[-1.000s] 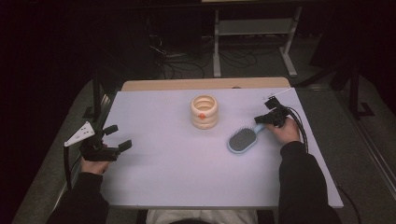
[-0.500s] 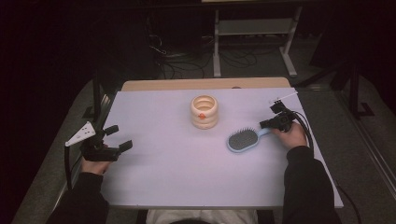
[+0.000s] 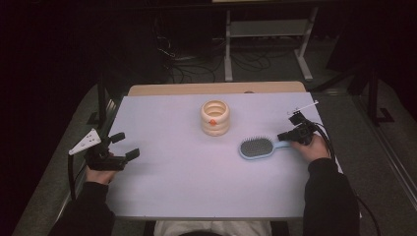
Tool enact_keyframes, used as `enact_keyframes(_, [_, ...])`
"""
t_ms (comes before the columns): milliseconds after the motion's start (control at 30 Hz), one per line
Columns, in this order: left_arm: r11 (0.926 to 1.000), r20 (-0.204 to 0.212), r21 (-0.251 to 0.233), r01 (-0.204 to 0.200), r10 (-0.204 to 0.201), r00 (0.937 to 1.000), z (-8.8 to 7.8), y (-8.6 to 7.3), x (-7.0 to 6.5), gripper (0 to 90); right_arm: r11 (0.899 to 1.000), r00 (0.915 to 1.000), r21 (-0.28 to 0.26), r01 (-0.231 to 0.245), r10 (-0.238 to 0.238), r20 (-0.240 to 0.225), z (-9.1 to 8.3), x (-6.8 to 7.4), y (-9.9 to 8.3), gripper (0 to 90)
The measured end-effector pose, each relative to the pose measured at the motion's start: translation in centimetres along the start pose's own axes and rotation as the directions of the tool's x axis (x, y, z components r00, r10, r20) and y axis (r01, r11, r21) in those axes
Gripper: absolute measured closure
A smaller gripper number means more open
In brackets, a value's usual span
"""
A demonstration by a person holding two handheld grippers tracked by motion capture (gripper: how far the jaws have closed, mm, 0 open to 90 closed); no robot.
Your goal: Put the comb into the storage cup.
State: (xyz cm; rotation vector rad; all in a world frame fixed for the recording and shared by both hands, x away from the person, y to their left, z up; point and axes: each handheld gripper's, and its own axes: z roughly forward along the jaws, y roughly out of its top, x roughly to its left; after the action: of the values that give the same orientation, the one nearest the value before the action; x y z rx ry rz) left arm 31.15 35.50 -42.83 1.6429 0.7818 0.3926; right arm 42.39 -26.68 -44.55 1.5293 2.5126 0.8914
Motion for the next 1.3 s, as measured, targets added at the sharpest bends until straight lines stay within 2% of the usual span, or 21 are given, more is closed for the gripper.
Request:
enact_keyframes(400, [1.0,0.002,0.009,0.003,-0.003,1.0,0.0,0.0,-0.1,0.0,1.0,0.9997,0.015,0.017,-0.016,-0.02,-1.0,0.0,-1.6,88.6])
enact_keyframes(767, [1.0,-0.007,0.003,-0.004,0.004,1.0,-0.1,0.0,-0.1,0.0,0.995,0.9948,0.054,0.088,-0.085,-0.056,-1.1,1.6,-2.3,88.6])
enact_keyframes(1000, [1.0,-0.014,-0.002,-0.006,0.005,0.9999,-0.1,0.0,-0.2,0.0,0.991,0.9894,0.051,0.122,-0.117,-0.086,-1.1,2.4,-3.1,88.6])
enact_keyframes(1300, [1.0,-0.018,-0.003,-0.006,0.006,0.9998,-0.1,0.0,-0.2,0.0,0.984,0.9831,0.061,0.166,-0.16,-0.088,-1.4,3.7,-3.9,88.5])
